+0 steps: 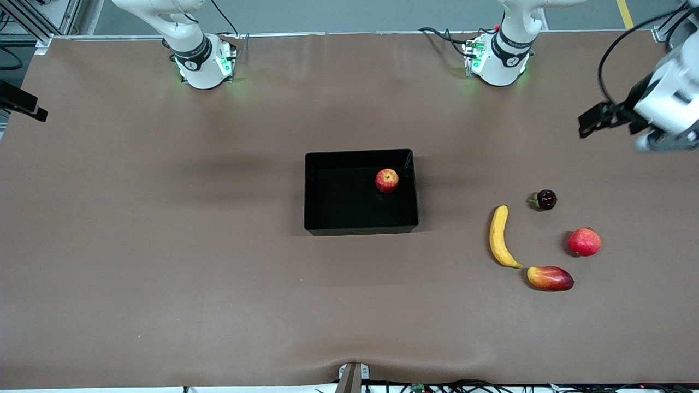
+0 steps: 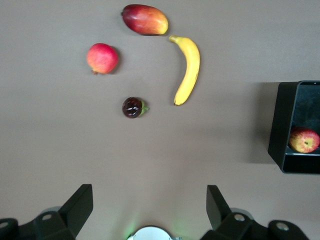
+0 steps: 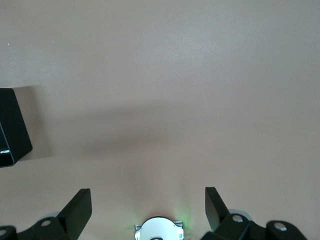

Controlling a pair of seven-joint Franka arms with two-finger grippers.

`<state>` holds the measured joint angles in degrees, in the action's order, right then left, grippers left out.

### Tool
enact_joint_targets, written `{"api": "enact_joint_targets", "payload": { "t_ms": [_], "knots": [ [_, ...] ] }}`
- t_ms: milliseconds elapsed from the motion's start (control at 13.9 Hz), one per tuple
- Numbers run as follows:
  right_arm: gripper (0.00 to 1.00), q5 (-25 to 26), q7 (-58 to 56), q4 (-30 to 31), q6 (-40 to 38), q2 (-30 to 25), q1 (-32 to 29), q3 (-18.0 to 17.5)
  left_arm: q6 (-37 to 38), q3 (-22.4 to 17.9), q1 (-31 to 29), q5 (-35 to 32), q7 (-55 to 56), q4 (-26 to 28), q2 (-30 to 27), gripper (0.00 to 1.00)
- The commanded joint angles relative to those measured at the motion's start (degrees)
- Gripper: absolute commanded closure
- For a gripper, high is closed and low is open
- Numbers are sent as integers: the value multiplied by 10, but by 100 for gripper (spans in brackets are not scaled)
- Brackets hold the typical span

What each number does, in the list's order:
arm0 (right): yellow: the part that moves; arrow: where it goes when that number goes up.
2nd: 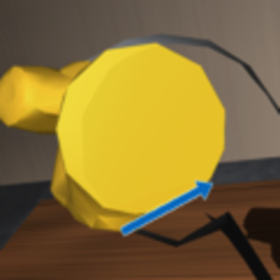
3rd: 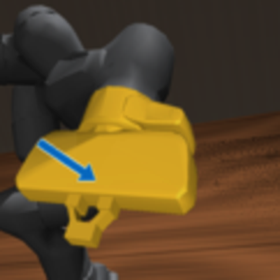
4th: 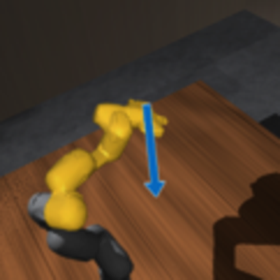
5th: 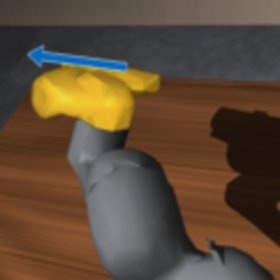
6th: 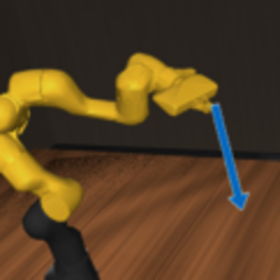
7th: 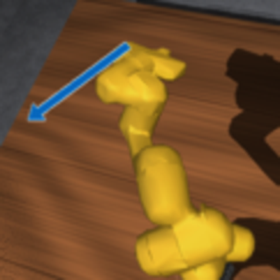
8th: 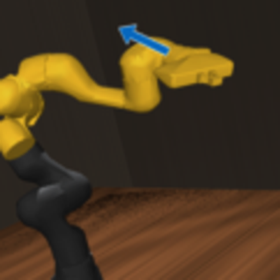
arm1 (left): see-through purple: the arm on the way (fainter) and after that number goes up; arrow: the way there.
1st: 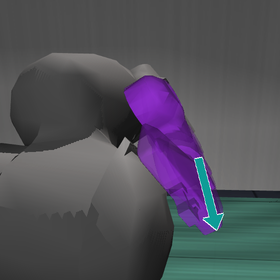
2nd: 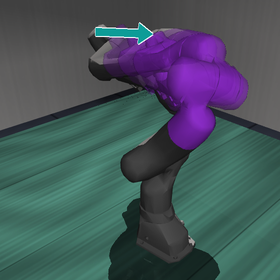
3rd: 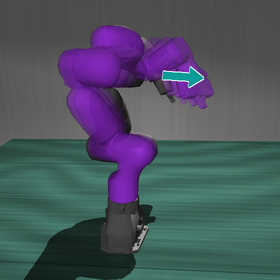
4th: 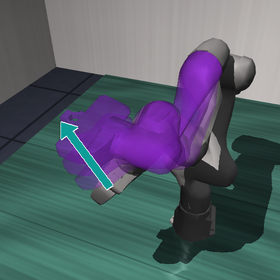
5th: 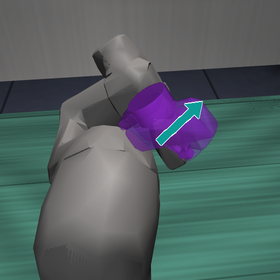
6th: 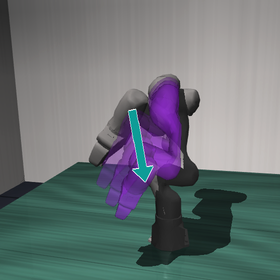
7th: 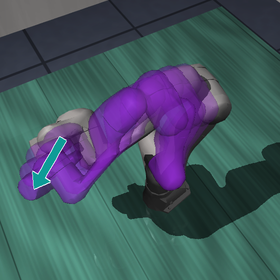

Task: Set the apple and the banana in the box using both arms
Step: 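Lower the left gripper onto the yellow banana and grasp it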

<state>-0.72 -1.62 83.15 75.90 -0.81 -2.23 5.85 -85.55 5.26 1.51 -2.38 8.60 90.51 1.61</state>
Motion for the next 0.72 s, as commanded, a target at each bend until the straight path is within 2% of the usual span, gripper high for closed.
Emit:
{"api": "enact_joint_targets", "payload": {
  "t_ms": [0,216,432,648],
  "knots": [
    [0,-10,-8,-8,-6,6,-15,-7,-57,3,0,8,2,10,58,0],
    [0,-10,-8,-9,-6,6,-15,-7,-174,5,0,7,4,75,101,0],
    [0,-10,-8,-9,-6,6,-15,-7,-339,5,9,9,7,171,139,0],
    [0,-10,-8,-9,-6,6,-15,-7,-413,5,9,9,8,173,215,0]
  ]
}}
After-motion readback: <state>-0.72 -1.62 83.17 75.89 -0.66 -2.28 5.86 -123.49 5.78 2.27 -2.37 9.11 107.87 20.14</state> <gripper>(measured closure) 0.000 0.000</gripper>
